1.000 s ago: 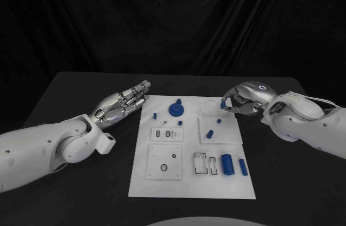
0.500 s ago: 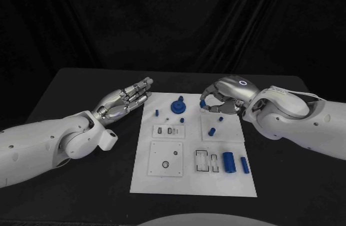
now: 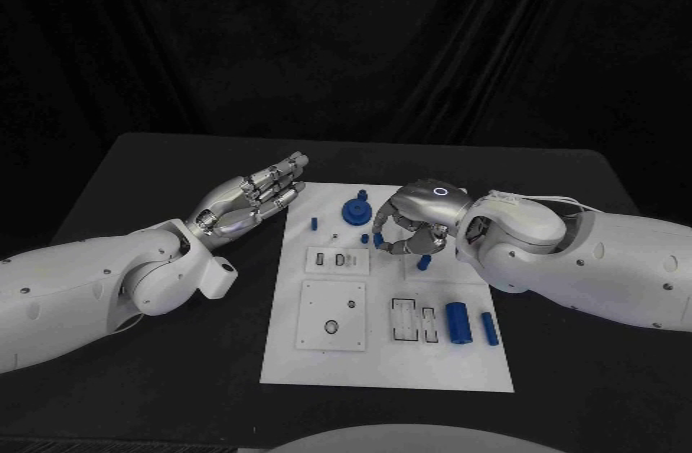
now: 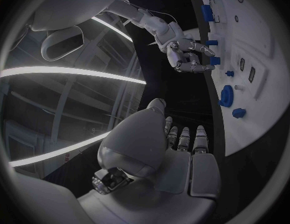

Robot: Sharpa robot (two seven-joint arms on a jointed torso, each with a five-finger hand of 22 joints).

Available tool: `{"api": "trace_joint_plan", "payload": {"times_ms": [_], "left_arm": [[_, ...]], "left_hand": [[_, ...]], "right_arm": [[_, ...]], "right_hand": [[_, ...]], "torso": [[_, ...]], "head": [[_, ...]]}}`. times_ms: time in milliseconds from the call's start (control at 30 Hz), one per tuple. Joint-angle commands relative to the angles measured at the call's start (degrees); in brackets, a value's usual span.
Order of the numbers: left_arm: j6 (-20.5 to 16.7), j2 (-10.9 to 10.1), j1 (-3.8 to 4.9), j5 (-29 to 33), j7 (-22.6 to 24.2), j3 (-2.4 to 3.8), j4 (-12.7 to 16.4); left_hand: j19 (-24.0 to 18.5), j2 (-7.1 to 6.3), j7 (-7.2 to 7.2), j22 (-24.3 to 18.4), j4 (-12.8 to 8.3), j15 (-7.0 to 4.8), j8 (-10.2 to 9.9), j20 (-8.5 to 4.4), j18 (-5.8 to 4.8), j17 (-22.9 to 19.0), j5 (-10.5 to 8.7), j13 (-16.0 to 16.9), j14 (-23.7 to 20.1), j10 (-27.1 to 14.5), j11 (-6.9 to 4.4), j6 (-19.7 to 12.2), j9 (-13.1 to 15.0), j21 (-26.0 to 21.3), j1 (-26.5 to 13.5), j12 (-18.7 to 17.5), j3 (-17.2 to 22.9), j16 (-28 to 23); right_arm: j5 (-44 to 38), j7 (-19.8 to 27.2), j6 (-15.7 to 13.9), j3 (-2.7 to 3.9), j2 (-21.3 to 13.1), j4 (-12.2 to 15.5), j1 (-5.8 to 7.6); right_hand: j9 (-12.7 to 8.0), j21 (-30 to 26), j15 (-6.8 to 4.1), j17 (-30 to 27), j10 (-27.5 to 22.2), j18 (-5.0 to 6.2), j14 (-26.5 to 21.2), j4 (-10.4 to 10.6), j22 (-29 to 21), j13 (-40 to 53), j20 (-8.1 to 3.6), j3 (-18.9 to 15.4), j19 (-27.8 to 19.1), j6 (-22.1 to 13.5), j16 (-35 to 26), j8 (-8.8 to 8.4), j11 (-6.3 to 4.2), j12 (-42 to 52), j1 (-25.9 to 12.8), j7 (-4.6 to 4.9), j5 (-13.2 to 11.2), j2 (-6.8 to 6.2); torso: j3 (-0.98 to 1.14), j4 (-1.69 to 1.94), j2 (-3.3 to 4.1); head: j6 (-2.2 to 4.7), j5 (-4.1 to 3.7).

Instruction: Assemble the parts on the task board

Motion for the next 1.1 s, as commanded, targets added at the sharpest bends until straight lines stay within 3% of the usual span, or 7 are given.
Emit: {"api": "trace_joint_plan", "payload": {"times_ms": [33, 700, 1100], "left_arm": [[0.4, 0.2, -0.01, -0.2, 1.3, 0.04, 0.0], [0.9, 0.7, -0.02, -0.2, 1.0, 0.04, -0.3], [1.1, 0.8, -0.02, -0.2, 0.8, 0.04, -0.4]], "left_hand": [[-0.1, 0.01, 0.15, -0.1, 0.1, 0.47, 0.0, 0.35, 0.6, 0.0, 0.3, -0.1, 0.1, 0.0, 0.47, -0.2, 0.0, -0.2, 0.4, -0.4, 0.3, -0.2], [-0.1, 0.0, 0.17, -0.1, 0.0, 0.5, 0.0, 0.37, 0.6, 0.0, 0.32, -0.1, 0.1, 0.0, 0.51, -0.3, 0.0, -0.2, 0.4, -0.4, 0.4, -0.2], [-0.1, 0.0, 0.17, -0.1, 0.0, 0.5, 0.0, 0.37, 0.6, 0.0, 0.32, -0.1, 0.1, 0.0, 0.51, -0.3, 0.0, -0.2, 0.4, -0.4, 0.4, -0.2]], "right_arm": [[-1.0, -2.3, 2.5, 0.04, 0.6, -0.4, -0.46], [-1.0, -2.2, -0.3, 0.04, 3.8, -2.6, -1.49], [-1.0, -2.2, 1.3, 0.04, 4.7, -3.4, -1.76]], "right_hand": [[3.8, -0.3, 0.06, 10.2, 6.0, -0.56, 5.2, -0.1, 13.4, 15.1, 0.11, -0.2, 3.6, 0.3, 0.1, -0.17, 0.14, 0.1, 0.0, -0.73, -0.2, 0.07], [4.0, -0.5, 0.26, 10.0, 6.0, -0.5, 5.2, -0.1, 13.4, 15.1, 0.21, -0.2, 3.5, 0.1, 0.0, -0.26, 0.44, 0.1, -0.3, -0.52, -0.2, 0.18], [4.1, -0.6, 0.42, 9.9, 6.0, -0.48, 5.2, -0.1, 13.3, 15.1, 0.33, -0.1, 3.5, -0.1, 0.0, -0.4, 0.62, 0.1, -0.6, -0.38, -0.4, 0.28]], "torso": [[0.05, 0.07, -0.04], [0.17, -0.07, 0.0], [0.11, 0.02, -0.07]], "head": [[-0.15, -0.09], [-0.33, 0.44], [-0.45, 0.19]]}}
